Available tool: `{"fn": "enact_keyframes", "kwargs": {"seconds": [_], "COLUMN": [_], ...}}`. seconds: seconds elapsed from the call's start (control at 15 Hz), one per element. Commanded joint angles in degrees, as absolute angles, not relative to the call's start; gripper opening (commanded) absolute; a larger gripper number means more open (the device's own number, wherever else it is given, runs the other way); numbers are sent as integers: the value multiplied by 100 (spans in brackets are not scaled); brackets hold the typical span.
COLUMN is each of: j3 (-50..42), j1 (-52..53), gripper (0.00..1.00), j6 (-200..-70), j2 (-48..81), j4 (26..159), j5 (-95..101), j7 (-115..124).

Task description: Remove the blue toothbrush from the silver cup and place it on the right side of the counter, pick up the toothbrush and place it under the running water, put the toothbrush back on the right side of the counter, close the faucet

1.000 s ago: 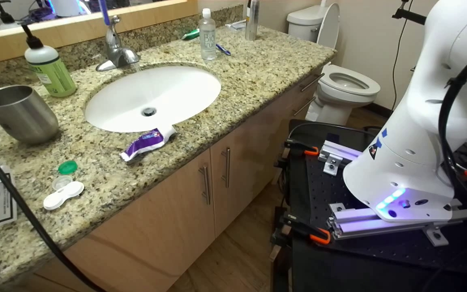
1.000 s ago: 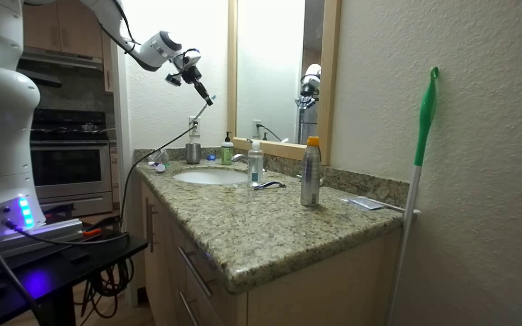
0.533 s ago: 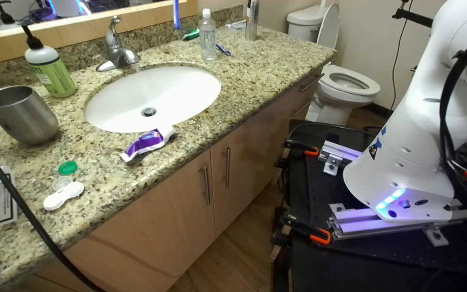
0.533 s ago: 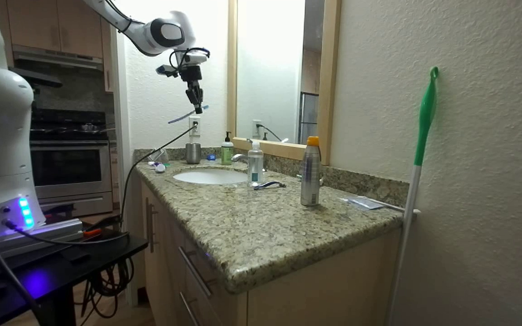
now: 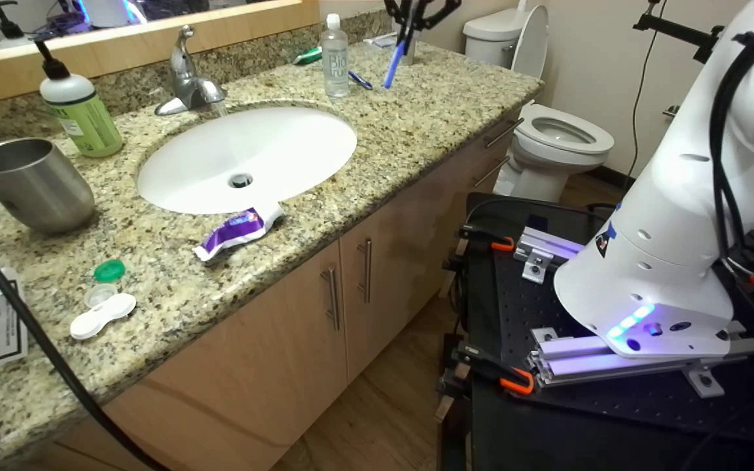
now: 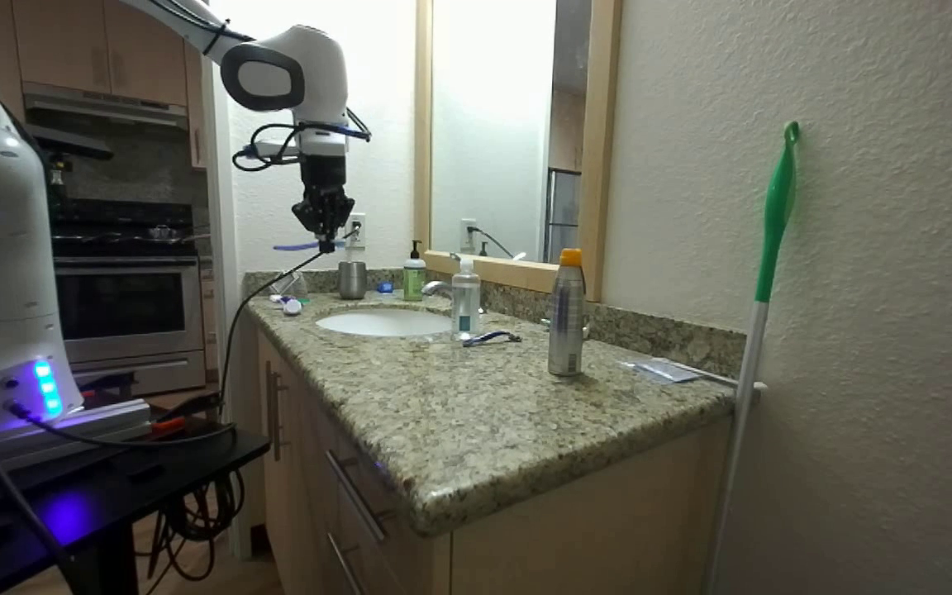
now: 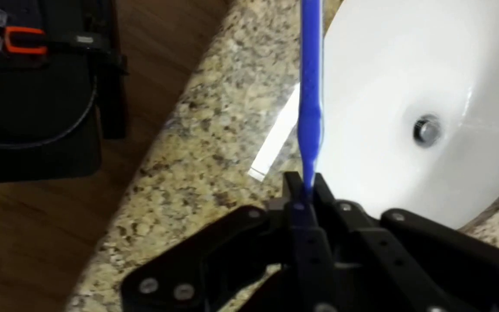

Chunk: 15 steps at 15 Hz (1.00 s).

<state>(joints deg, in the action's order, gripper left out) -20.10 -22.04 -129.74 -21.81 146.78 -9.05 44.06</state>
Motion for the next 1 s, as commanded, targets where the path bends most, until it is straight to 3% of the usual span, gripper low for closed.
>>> {"fn": "enact_keyframes", "kwargs": {"seconds": [0.0,0.07,0.27,0.33,0.53,0.93], "j3": [-1880,-1918,-1912,-1893,-1752,-2460], "j1": [-2998,-2815,-2993,-2989,-3047,-3007], "gripper": [2,6,6,2,2,2], "j6": [-13758,-13331,-13530,-13533,-14045,-14494], "j2": [-2629,-2283,-2379,-2387,-1450,494], "j4": [15579,15097,15289,15290,14698,13447], "j5": [-713,-852,-828,-826,-863,-1113], "j7": [4913,4526,4712,4763,5788,6681]}}
